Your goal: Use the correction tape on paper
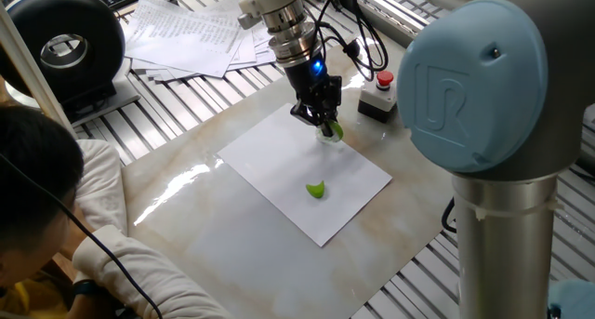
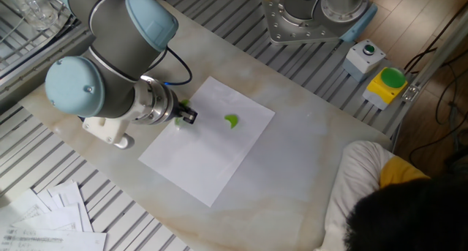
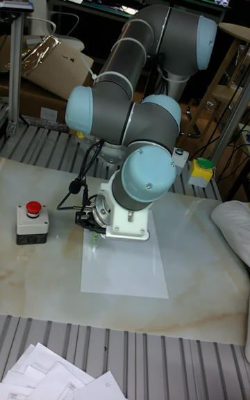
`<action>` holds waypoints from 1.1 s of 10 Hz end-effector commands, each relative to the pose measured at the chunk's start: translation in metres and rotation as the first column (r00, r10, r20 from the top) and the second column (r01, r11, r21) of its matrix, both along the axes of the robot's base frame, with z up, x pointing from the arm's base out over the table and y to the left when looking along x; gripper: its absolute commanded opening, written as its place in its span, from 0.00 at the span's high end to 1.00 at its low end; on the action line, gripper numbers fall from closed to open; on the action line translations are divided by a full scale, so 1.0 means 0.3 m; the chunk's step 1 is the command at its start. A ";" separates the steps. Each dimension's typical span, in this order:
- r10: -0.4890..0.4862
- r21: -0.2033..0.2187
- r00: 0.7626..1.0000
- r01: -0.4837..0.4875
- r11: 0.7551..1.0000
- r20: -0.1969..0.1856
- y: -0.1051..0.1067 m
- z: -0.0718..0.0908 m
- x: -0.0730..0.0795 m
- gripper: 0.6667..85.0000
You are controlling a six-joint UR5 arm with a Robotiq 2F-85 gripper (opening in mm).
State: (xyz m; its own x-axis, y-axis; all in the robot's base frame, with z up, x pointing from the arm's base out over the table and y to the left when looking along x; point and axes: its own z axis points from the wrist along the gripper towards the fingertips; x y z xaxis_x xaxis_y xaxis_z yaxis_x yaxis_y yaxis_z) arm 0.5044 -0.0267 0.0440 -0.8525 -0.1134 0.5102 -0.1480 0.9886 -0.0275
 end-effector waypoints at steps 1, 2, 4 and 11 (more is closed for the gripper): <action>0.001 0.001 1.000 -0.001 1.000 -0.002 0.008 0.032 0.015 1.00; -0.004 0.015 1.000 0.004 1.000 -0.003 0.023 0.035 0.020 1.00; -0.009 0.026 1.000 0.009 1.000 0.002 0.042 0.021 0.028 1.00; -0.010 0.024 1.000 0.010 1.000 0.015 0.044 -0.005 0.040 1.00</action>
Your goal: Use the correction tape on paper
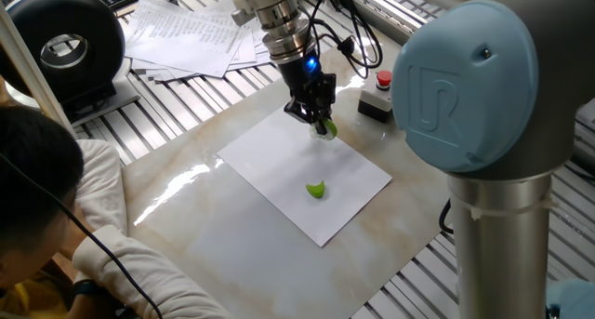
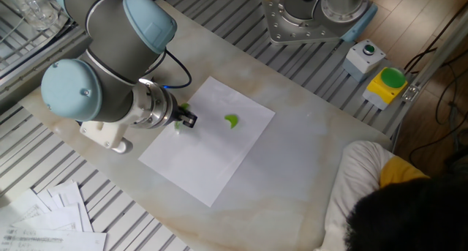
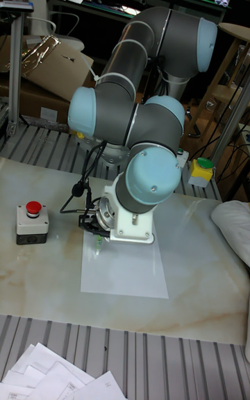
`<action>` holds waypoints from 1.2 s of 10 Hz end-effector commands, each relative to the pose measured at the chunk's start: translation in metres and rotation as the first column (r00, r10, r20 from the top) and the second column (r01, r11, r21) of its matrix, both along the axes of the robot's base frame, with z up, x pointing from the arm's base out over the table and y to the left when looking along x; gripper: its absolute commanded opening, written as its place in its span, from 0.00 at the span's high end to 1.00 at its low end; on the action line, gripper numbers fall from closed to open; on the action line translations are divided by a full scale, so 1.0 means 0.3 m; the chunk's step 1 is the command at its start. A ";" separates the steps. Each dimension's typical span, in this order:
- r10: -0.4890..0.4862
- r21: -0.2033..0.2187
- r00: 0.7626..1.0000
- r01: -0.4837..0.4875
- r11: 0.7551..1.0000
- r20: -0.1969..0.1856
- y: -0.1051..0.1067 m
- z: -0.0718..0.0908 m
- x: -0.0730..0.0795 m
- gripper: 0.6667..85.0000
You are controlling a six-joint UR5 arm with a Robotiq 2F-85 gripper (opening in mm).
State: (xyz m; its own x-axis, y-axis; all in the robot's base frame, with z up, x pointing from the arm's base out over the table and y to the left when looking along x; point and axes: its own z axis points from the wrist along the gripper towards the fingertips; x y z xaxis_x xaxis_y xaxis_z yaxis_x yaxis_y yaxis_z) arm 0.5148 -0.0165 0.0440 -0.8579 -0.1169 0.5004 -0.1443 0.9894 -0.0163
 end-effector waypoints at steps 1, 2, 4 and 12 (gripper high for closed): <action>-0.005 0.012 1.000 0.005 1.000 0.005 0.009 -0.007 0.005 1.00; -0.002 0.009 1.000 0.002 1.000 0.006 0.003 -0.010 0.004 1.00; -0.002 0.009 1.000 0.002 1.000 0.006 0.000 -0.016 0.000 1.00; -0.005 0.013 1.000 0.005 1.000 -0.004 0.000 -0.006 -0.026 1.00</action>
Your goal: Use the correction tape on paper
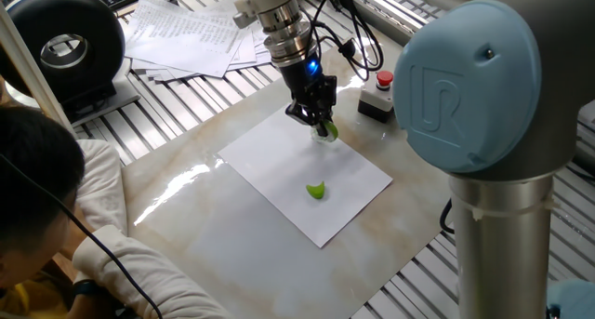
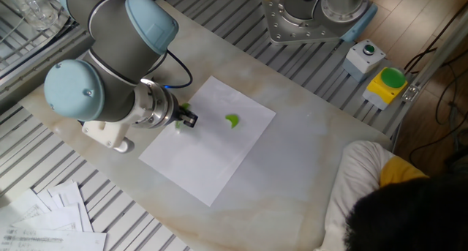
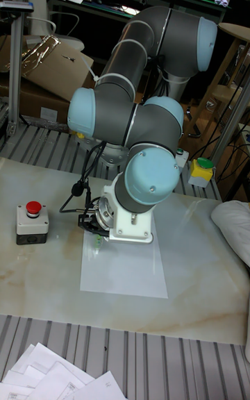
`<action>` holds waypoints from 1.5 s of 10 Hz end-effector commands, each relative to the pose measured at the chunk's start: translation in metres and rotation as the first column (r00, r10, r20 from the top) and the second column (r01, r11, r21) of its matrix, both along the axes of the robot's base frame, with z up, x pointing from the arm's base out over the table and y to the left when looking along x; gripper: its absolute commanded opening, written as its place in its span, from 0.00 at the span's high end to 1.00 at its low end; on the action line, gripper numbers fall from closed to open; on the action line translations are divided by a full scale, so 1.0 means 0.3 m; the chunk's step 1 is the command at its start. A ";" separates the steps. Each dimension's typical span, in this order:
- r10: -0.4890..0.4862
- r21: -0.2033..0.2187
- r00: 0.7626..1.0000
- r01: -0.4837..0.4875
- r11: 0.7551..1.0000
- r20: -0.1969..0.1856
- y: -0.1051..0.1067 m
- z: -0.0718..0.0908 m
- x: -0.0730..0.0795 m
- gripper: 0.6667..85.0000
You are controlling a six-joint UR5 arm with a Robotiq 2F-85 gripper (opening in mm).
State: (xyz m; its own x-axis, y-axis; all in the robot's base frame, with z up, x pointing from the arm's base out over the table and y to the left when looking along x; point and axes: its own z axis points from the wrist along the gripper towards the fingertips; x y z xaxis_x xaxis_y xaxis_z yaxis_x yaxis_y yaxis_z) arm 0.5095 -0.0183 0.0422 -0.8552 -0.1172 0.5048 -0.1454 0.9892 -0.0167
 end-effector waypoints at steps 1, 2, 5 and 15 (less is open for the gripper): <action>-0.002 0.015 1.000 0.002 1.000 0.004 -0.001 -0.002 -0.013 1.00; 0.000 0.013 1.000 0.000 1.000 0.003 -0.005 -0.001 -0.014 1.00; -0.003 0.014 1.000 0.003 1.000 0.004 -0.003 -0.001 -0.014 1.00; -0.007 0.013 1.000 0.007 1.000 0.013 0.001 -0.014 0.003 1.00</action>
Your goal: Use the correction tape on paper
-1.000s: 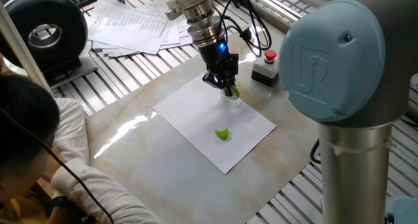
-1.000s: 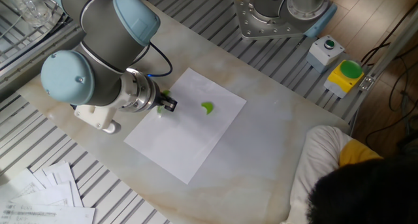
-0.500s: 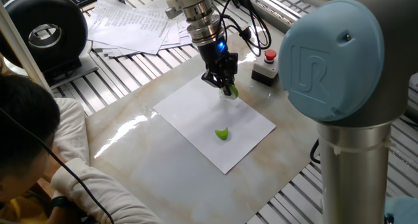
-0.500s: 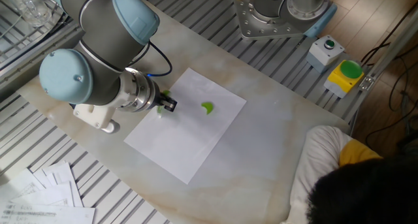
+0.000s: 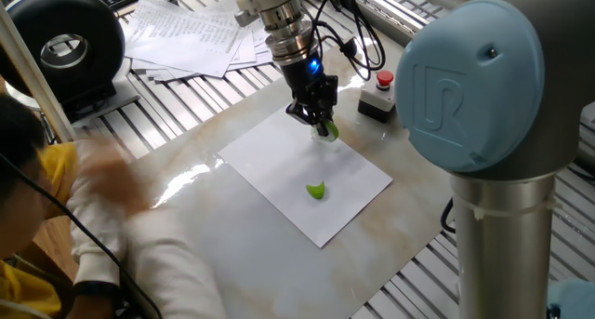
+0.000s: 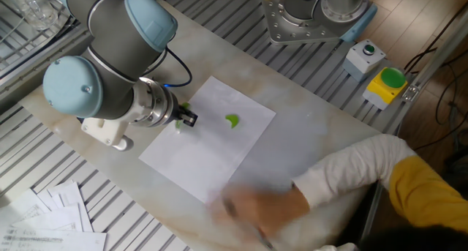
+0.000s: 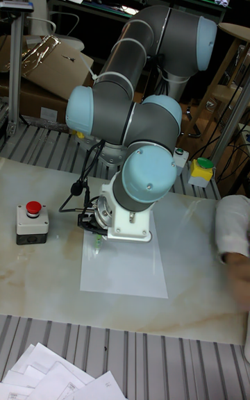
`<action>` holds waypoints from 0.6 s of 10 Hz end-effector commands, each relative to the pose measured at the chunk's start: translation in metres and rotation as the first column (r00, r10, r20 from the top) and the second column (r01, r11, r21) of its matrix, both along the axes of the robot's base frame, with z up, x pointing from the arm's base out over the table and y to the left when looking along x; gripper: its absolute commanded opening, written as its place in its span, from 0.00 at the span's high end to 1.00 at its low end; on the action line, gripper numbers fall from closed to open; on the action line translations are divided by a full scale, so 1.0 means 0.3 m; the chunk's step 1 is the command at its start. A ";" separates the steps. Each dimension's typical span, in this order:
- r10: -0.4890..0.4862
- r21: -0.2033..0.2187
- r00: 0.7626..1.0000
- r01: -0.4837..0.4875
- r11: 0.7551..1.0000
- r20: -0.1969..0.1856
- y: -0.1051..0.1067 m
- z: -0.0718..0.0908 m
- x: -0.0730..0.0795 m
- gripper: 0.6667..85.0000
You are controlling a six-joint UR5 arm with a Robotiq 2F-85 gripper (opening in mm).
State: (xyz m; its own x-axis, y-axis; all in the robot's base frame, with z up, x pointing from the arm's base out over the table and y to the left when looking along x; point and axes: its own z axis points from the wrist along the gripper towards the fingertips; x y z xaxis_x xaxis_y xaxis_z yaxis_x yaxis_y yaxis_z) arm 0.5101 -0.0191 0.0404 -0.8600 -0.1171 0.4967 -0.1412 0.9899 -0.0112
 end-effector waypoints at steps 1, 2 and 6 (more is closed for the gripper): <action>0.000 0.003 1.000 0.000 1.000 0.006 -0.001 -0.010 0.000 1.00; 0.002 0.001 1.000 -0.002 1.000 0.006 -0.002 -0.011 -0.002 1.00; -0.002 -0.010 1.000 0.002 1.000 0.000 0.008 -0.001 -0.005 1.00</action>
